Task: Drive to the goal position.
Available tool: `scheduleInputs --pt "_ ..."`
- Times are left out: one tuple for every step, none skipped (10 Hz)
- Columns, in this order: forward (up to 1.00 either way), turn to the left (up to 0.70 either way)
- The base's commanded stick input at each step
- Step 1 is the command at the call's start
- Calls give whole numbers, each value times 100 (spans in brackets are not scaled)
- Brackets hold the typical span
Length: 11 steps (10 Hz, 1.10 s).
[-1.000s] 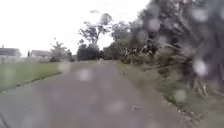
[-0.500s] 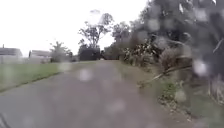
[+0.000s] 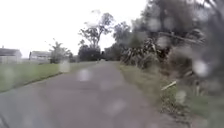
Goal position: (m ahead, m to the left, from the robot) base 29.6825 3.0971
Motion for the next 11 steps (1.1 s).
scheduleInputs --pt "100 0" --pt "100 0" --pt "100 0" --pt "100 0" --pt "100 0" --pt "100 0" --pt "100 0" --pt "100 0" --pt "100 0" --pt "100 0" --pt "100 0"
